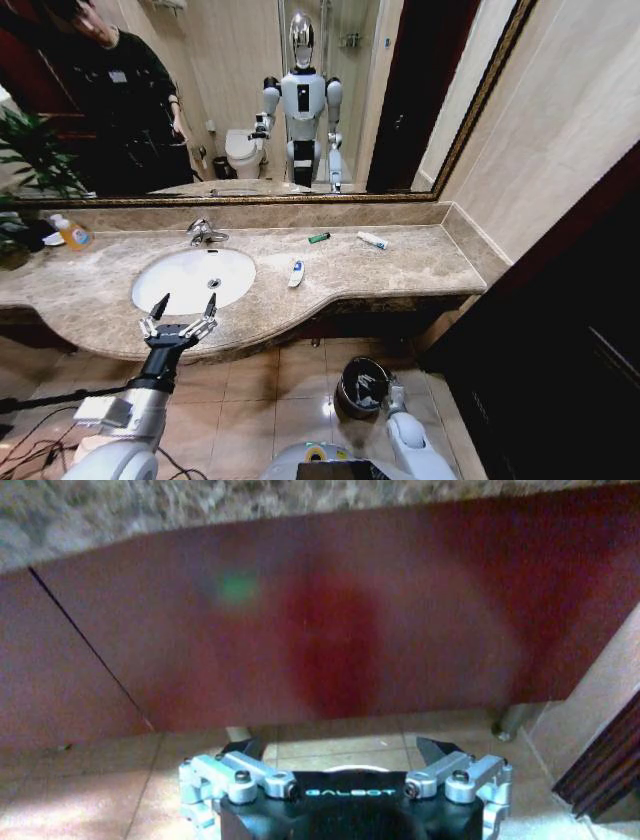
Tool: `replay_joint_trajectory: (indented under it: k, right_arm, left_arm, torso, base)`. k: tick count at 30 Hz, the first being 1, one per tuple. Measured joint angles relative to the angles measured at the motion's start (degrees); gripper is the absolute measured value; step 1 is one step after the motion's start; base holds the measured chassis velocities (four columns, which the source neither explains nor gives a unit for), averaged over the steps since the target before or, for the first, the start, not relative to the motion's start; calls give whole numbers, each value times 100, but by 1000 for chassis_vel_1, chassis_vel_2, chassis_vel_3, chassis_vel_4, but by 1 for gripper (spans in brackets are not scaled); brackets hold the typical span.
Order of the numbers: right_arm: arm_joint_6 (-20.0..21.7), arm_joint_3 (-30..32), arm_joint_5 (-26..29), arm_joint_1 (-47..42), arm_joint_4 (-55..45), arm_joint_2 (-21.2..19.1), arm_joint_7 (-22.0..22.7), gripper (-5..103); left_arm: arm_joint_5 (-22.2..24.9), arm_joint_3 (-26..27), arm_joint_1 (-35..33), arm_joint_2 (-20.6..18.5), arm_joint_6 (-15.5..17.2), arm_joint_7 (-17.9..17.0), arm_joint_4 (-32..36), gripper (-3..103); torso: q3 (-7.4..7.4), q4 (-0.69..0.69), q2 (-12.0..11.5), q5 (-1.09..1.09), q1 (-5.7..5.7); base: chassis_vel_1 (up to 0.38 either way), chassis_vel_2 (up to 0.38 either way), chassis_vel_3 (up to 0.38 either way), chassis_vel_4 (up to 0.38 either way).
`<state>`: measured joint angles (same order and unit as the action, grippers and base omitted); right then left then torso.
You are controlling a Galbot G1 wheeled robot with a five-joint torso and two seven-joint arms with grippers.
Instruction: Pick up the trash from the sink and place it in the trash bin.
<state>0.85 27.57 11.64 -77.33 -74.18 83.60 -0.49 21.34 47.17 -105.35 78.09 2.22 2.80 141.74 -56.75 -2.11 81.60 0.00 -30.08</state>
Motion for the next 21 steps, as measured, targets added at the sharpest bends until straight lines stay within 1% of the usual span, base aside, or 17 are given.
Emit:
replay_joint_trajectory:
  k: [3,5,8,9,14,16,18,21]
  right_arm:
    - [135,14,49,-153,-327,-38,76,100]
    - [270,38,136,-318,-777,-96,198,100]
    - [294,55,159,-406,-1006,-143,233,100]
    - [273,65,161,-481,-1218,-219,275,100]
    - [154,104,167,-589,-1561,-339,311,100]
    - [128,114,249,-643,-1739,-388,311,100]
    - [169,114,393,-725,-1961,-452,310,100]
    - [336,135,578,-827,-2610,-537,305,100]
  left_arm:
    - [0,0,0,0,0,0,0,100]
    - [0,0,0,0,0,0,0,100]
    - [0,0,0,0,0,0,0,100]
    - [0,0,0,0,0,0,0,100]
    - [0,0,0,0,0,0,0,100]
    - [0,0,0,0,0,0,0,100]
    - [0,0,0,0,0,0,0,100]
    - [0,0,0,0,0,0,0,100]
  torso:
    - [0,0,0,0,0]
    - [0,0,0,0,0]
    - [0,0,0,0,0]
    - [0,0,0,0,0]
    - [0,0,0,1,0]
    - [0,0,0,1,0]
    - [0,0,0,1,-1]
    - [0,0,0,0,-1]
  base:
    - [0,0,0,0]
    - [0,0,0,0]
    - [0,0,0,0]
    - [0,0,0,0]
    - [0,0,0,0]
    - [0,0,0,0]
    - [0,0,0,0]
    - [0,0,0,0]
